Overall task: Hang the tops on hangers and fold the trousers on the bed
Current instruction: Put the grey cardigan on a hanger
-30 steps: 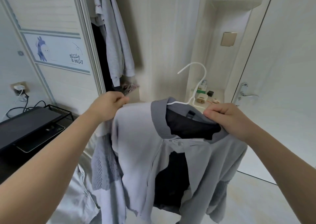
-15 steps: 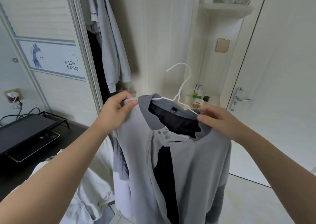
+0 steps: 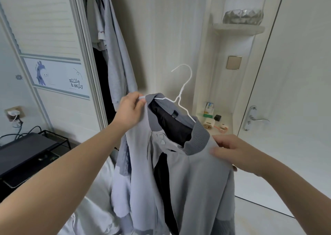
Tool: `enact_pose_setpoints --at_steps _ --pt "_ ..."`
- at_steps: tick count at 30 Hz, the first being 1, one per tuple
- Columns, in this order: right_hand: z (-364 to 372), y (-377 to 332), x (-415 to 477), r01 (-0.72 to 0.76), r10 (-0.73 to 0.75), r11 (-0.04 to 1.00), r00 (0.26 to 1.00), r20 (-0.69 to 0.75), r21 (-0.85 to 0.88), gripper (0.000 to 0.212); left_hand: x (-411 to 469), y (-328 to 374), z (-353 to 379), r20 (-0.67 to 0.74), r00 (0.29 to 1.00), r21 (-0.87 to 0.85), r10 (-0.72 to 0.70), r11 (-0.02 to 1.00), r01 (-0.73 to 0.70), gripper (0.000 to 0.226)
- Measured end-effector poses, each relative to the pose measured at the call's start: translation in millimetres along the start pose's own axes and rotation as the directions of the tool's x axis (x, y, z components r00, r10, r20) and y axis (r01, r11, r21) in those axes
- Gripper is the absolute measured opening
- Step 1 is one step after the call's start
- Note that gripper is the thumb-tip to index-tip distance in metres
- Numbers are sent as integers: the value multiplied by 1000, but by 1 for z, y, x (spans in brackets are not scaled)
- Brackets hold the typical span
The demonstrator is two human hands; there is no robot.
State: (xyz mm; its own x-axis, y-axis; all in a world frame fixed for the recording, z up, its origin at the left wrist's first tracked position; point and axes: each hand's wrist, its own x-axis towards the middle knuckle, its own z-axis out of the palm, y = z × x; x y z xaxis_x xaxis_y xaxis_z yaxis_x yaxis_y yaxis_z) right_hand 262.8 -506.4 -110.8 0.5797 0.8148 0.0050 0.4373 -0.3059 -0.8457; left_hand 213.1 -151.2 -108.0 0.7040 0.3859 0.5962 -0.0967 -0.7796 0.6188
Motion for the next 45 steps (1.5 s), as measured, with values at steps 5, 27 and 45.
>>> enact_pose_setpoints --at_steps 5,27,45 --pt "-5 -12 31 6 -16 995 995 102 96 19 40 -25 5 34 998 92 -50 995 47 15" --pt "-15 -159 330 271 -112 789 946 -306 551 18 196 -66 -40 132 961 -441 244 883 -163 7" --pt "-155 -320 531 473 -271 853 762 -588 221 20 379 -65 -24 35 966 105 255 961 -257 22"
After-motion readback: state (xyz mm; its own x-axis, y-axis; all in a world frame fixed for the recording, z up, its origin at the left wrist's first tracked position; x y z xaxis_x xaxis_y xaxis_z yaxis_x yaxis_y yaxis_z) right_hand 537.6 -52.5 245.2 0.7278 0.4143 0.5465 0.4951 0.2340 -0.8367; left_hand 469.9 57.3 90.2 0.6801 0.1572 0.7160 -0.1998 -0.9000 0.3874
